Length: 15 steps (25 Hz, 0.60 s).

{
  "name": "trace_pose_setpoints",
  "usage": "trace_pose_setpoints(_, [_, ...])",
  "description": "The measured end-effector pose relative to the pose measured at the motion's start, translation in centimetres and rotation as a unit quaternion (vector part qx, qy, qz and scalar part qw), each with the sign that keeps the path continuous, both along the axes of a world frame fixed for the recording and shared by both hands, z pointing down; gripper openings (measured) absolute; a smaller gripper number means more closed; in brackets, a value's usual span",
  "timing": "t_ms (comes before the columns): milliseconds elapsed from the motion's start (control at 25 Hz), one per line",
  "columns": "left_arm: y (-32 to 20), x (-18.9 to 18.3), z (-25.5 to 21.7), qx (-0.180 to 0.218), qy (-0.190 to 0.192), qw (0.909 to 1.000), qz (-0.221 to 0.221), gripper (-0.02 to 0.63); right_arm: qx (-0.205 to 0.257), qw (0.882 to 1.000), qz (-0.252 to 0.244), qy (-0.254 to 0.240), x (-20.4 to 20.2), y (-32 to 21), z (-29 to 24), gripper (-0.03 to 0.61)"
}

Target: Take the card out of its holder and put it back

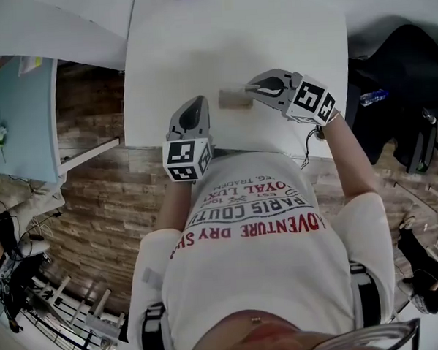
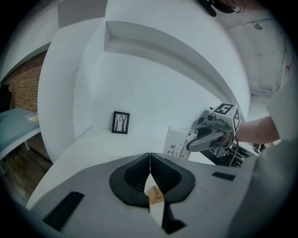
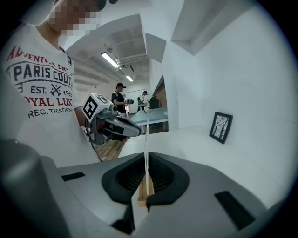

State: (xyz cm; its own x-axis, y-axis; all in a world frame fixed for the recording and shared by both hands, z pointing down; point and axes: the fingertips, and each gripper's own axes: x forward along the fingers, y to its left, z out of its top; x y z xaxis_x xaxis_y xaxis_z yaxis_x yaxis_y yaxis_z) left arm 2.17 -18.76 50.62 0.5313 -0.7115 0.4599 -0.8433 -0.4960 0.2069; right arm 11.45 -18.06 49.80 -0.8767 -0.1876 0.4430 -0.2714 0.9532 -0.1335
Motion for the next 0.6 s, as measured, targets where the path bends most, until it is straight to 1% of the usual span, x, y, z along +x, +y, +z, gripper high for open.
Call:
trace_pose_setpoints(160, [-0.1,0.2,-0.8,0.012,-0.009,0.9998,0.012,0.025,0.022,0.996,0.081,0.019,1.1,-1.0,-0.9,0.035])
trace_pose_setpoints(280, [-0.2,0.3,-1.9,0.026,-0.017,0.9992,0.023,0.025,0.032,0.988,0.149,0.032,2.1,-1.5,-1.4,0.035])
trace_pose_setpoints(360, [-0.9,0.6,-2.8,0.04,-0.015,0.9986,0.032,0.025,0.034,0.978,0.203,0.032,2.9,-2.0,-1.7,0.035])
trace_pose_setpoints(440, [-1.7,0.8,-3.6,0.053,-0.013,0.9975,0.044,0.025,0.031,0.966,0.257,0.026,3.6,-2.2,-1.9,0.035])
trace_pose_setpoints(600, [-2.4,1.1,-4.7,0.071,-0.01,0.9953,0.065,0.025,0.018,0.935,0.353,0.01,4.6,-1.7,-1.9,0.035])
